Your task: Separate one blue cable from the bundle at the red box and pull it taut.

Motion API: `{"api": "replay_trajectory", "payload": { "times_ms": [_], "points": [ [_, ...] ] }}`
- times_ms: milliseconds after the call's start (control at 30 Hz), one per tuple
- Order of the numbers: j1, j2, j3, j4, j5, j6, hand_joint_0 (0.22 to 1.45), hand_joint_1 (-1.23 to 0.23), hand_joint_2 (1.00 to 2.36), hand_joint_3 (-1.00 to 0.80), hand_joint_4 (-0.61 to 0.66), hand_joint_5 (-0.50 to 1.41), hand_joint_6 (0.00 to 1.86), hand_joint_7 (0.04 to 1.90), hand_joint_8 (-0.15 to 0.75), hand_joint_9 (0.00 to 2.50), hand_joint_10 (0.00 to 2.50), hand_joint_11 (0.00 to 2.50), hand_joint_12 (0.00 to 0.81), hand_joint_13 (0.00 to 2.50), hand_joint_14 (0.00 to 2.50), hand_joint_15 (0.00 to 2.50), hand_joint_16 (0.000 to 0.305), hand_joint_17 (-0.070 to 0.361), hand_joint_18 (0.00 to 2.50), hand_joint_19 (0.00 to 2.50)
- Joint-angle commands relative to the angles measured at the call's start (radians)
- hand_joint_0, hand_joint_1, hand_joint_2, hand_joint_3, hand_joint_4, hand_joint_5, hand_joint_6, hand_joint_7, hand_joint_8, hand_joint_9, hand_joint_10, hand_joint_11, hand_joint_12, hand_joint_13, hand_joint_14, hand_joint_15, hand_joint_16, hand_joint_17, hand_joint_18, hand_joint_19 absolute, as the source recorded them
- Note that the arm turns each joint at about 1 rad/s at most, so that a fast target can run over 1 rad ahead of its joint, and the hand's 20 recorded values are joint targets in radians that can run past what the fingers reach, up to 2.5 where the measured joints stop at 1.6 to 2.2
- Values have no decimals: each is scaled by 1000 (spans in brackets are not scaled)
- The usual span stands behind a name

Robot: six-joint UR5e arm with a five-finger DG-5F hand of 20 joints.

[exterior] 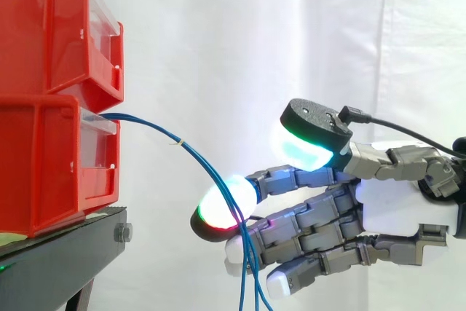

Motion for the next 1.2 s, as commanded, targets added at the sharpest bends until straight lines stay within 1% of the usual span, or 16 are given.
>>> {"api": "replay_trajectory", "payload": {
  "times_ms": [0, 100, 233, 267, 300, 433, 467, 500, 600, 767, 833, 867, 900, 967, 1033, 1167],
  "points": [
    [-4, 1, 1, 5, -5, 33, 583, -561, 1005, -454, 262, -204, 502, 850, 303, 550, 14, 427, 359, 399, 8, 220, 59, 134, 443, 516],
    [-9, -1, 0, 6, -19, 43, 583, -561, 1004, -452, 262, -204, 502, 849, 303, 551, 12, 437, 360, 405, 8, 220, 59, 134, 445, 516],
    [-7, -1, 1, 6, -19, 45, 584, -562, 1004, -453, 269, -198, 502, 879, 302, 555, 12, 442, 363, 415, 8, 229, 60, 134, 450, 526],
    [-10, -24, 1, 11, -19, 48, 584, -562, 1004, -453, 269, -197, 502, 887, 302, 556, 12, 443, 363, 416, 8, 230, 59, 134, 452, 526],
    [-10, -24, 1, 11, -19, 48, 583, -562, 1004, -453, 270, -197, 502, 887, 302, 556, 12, 450, 364, 424, 8, 235, 59, 133, 457, 524],
    [-18, -84, 24, 45, -43, 122, 584, -562, 1004, -453, 268, -197, 502, 895, 301, 558, 12, 453, 363, 429, 9, 246, 60, 134, 467, 532],
    [-19, -90, 35, 48, -52, 140, 583, -562, 1004, -449, 269, -197, 502, 906, 304, 565, 12, 466, 364, 437, 9, 248, 60, 135, 478, 533],
    [-19, -90, 41, 51, -75, 149, 585, -566, 1004, -445, 268, -196, 502, 925, 302, 569, 14, 468, 362, 460, 9, 256, 60, 135, 485, 533],
    [-21, -91, 55, 41, -81, 149, 594, -587, 1008, -410, 247, -189, 501, 1026, 300, 627, 14, 565, 360, 549, 11, 321, 60, 136, 572, 566],
    [-24, -91, 64, 48, -84, 149, 596, -612, 1007, -419, 241, -189, 501, 1076, 299, 677, 18, 654, 367, 660, 15, 416, 61, 138, 648, 612],
    [-24, -111, 67, 57, -84, 152, 591, -620, 1007, -425, 241, -187, 501, 1087, 300, 694, 17, 673, 371, 684, 15, 433, 61, 138, 663, 619],
    [-27, -142, 92, 81, -97, 175, 588, -624, 1006, -431, 239, -186, 500, 1096, 297, 709, 17, 690, 373, 702, 16, 451, 62, 139, 668, 627],
    [-27, -147, 102, 89, -109, 188, 587, -624, 1005, -438, 239, -186, 500, 1097, 297, 710, 17, 694, 374, 706, 16, 454, 62, 140, 674, 624],
    [-27, -147, 104, 91, -109, 191, 584, -623, 1005, -442, 240, -186, 501, 1092, 303, 719, 17, 705, 377, 711, 16, 456, 62, 140, 681, 624],
    [-22, -147, 110, 84, -109, 191, 580, -620, 1005, -442, 243, -186, 501, 1088, 303, 720, 17, 702, 377, 712, 17, 461, 62, 140, 683, 633],
    [-22, -147, 116, 80, -111, 192, 579, -614, 1004, -444, 241, -188, 501, 1081, 305, 719, 18, 703, 379, 720, 17, 467, 63, 141, 689, 641]
  ]
}}
